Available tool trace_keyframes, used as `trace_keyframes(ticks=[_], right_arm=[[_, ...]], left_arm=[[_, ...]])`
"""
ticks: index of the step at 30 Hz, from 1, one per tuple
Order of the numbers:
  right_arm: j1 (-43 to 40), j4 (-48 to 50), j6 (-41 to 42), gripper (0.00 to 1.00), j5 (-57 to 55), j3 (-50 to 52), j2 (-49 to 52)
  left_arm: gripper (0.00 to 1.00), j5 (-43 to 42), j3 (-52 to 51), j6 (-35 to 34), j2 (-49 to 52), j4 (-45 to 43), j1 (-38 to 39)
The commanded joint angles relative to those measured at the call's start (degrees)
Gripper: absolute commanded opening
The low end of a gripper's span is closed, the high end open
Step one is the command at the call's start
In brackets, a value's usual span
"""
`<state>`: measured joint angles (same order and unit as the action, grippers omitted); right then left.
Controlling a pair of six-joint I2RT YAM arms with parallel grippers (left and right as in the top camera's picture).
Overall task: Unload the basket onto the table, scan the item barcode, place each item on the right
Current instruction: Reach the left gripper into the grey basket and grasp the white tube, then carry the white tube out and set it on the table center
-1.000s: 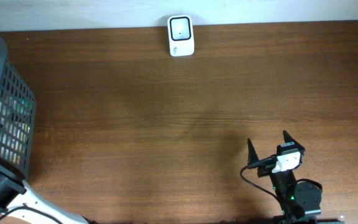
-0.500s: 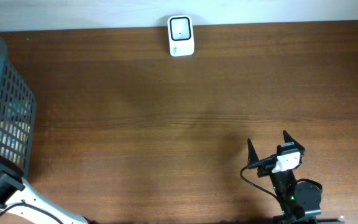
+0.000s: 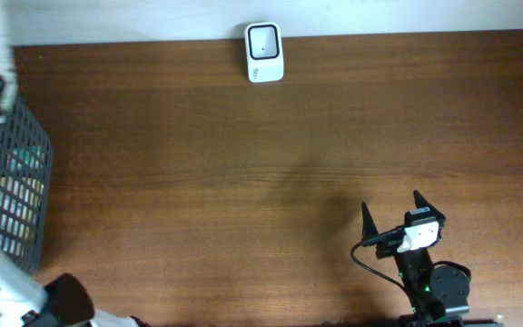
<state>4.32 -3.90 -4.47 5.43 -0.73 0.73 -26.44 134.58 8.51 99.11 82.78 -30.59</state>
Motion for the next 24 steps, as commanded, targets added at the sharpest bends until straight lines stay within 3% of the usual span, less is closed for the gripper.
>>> trace_keyframes(ticks=[1, 3, 8, 16, 20, 24], right_arm=[[-0.22, -0.17, 0.44, 0.99, 0.13, 0.42, -0.37], [-0.22, -0.2, 0.44, 0.98, 0.13, 0.42, -0.37], [-0.22, -0.2, 0.44, 0.99, 0.13, 0.42, -0.37], [-0.22, -0.2, 0.44, 0.99, 0.13, 0.42, -0.37], [-0.22, -0.17, 0.44, 0.99, 0.13, 0.42, -0.37], [-0.22, -0.17, 0.44, 0.99, 0.13, 0.42, -0.37]], left_arm=[[0.0, 5.31, -2.14, -0.35, 0.31, 2.14, 10.6], [0.0, 5.95, -5.66, -1.92, 0.31, 1.92, 15.37], [0.0, 10.4, -25.29, -7.34, 0.28, -3.98, 27.63], [0.0, 13.14, -55.04, -17.44, 0.28, -25.38, 37.92], [0.0, 19.93, -65.55, -23.8, 0.28, -33.73, 41.7], [0.0, 19.85, -71.06, -27.36, 0.31, -39.5, 43.82]])
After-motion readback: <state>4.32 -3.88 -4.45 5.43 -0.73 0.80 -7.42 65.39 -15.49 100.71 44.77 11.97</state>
